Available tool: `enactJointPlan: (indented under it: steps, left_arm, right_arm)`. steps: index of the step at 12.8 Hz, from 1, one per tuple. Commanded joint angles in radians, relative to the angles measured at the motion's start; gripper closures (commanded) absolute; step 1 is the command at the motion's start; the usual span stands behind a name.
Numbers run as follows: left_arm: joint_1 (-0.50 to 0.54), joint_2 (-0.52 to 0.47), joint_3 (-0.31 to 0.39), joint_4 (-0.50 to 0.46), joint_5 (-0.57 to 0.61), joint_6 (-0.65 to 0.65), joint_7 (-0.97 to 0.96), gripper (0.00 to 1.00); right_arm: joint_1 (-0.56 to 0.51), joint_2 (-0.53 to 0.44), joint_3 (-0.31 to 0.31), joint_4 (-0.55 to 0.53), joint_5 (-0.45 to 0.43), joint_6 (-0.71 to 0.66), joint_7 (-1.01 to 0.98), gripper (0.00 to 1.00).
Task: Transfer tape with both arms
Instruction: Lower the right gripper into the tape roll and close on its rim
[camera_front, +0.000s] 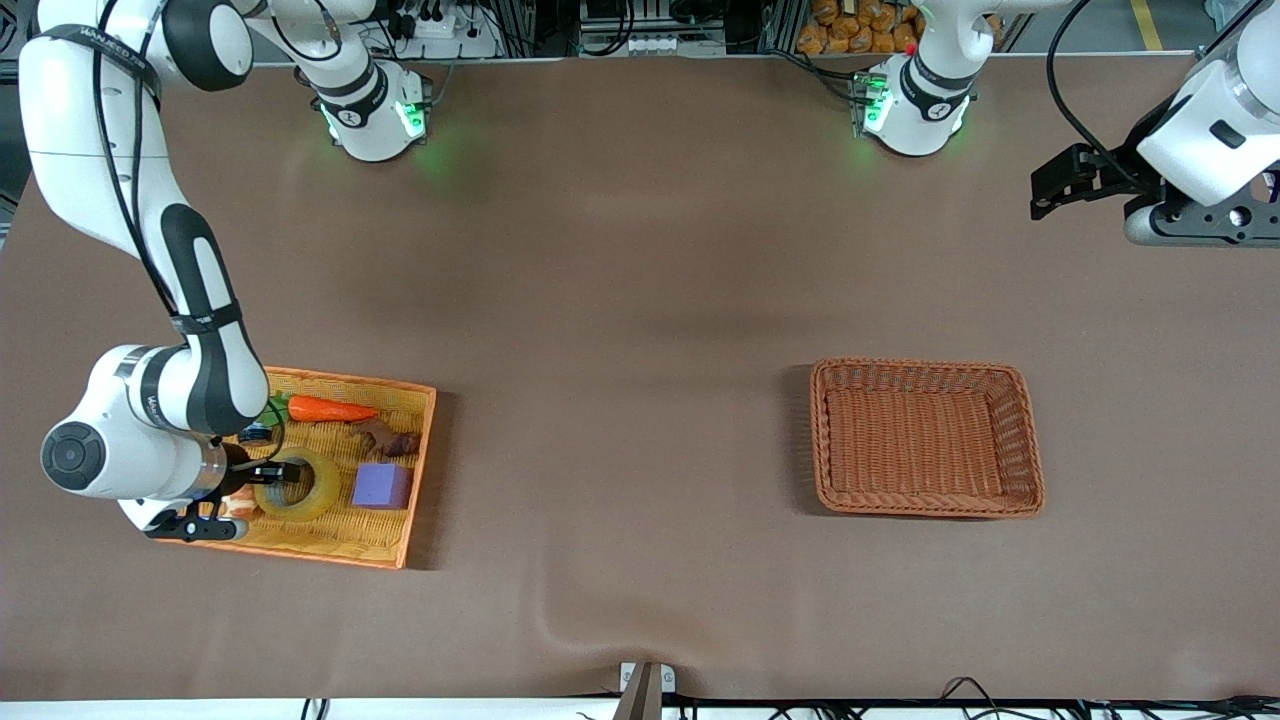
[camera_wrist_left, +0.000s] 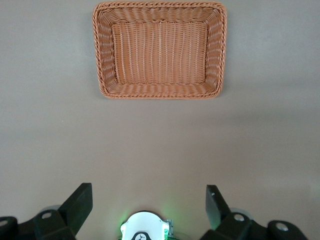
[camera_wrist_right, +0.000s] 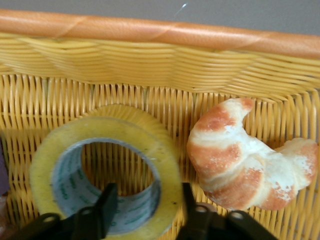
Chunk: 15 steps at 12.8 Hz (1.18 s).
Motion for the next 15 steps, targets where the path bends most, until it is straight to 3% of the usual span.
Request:
enactJointPlan:
  steps: [1, 7, 13, 15]
  left_arm:
    - [0.008, 0.000, -0.002, 0.002, -0.021, -0.014, 0.022, 0.00]
    - [0.013, -0.003, 0.001, 0.002, -0.019, -0.014, 0.006, 0.00]
    - [0.028, -0.003, 0.015, 0.004, -0.001, -0.013, -0.017, 0.00]
    - [0.027, 0.019, 0.010, 0.007, 0.015, -0.004, -0.036, 0.00]
  right_arm:
    - [-0.012, 0.002, 0.012, 0.002, -0.004, -0.003, 0.018, 1.00]
    - [-0.021, -0.033, 0.012, 0.030, -0.004, -0.017, -0.033, 1.00]
    - [0.000, -0.127, 0.022, 0.149, 0.003, -0.271, -0.081, 1.00]
    - [0.055, -0.138, 0.022, 0.149, 0.014, -0.278, -0.059, 1.00]
